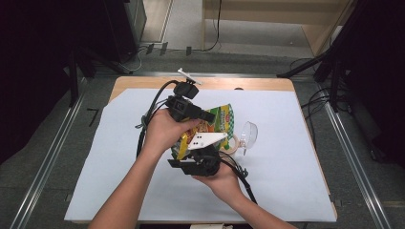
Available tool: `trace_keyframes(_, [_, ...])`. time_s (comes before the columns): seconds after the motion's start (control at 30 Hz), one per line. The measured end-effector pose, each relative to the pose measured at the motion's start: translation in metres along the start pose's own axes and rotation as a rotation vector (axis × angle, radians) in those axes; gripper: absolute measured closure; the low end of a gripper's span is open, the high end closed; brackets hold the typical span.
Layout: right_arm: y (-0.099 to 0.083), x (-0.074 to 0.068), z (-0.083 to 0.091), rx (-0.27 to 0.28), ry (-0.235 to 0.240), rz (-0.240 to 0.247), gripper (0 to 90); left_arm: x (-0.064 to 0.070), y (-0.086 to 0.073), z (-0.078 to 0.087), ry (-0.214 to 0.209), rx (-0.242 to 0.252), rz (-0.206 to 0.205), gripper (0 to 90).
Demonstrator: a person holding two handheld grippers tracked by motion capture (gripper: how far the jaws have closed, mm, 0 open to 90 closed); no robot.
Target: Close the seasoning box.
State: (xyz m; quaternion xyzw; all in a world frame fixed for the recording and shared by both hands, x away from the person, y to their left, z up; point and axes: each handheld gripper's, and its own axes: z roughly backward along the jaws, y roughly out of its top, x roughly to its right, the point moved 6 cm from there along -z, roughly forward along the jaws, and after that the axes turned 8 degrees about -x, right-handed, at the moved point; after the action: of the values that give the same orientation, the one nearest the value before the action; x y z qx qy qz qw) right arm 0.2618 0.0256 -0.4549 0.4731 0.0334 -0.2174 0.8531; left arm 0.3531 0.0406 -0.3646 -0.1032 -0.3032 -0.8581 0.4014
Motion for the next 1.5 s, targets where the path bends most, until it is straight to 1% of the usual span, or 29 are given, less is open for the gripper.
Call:
trace_keyframes(0.3, [0.000, 0.000, -0.001, -0.001, -0.002, 0.000, 72.7, -0.001, -0.001, 0.001, 0.003, -0.005, -0.004, 84.8])
trace_keyframes(0.57, [0.001, 0.000, -0.002, -0.002, 0.001, 0.010, 72.8, -0.001, -0.003, 0.003, 0.007, 0.011, 0.001, 84.9])
trace_keyframes(1.1, [0.005, -0.005, -0.009, -0.009, 0.022, 0.029, 72.8, -0.006, -0.010, 0.010, 0.021, 0.025, 0.025, 84.9])
trace_keyframes(1.47, [0.005, -0.006, -0.010, -0.010, 0.027, 0.028, 72.8, -0.007, -0.010, 0.011, 0.022, 0.020, 0.028, 84.9])
trace_keyframes(1.5, [0.005, -0.006, -0.009, -0.010, 0.027, 0.027, 72.8, -0.007, -0.010, 0.011, 0.021, 0.017, 0.024, 84.9])
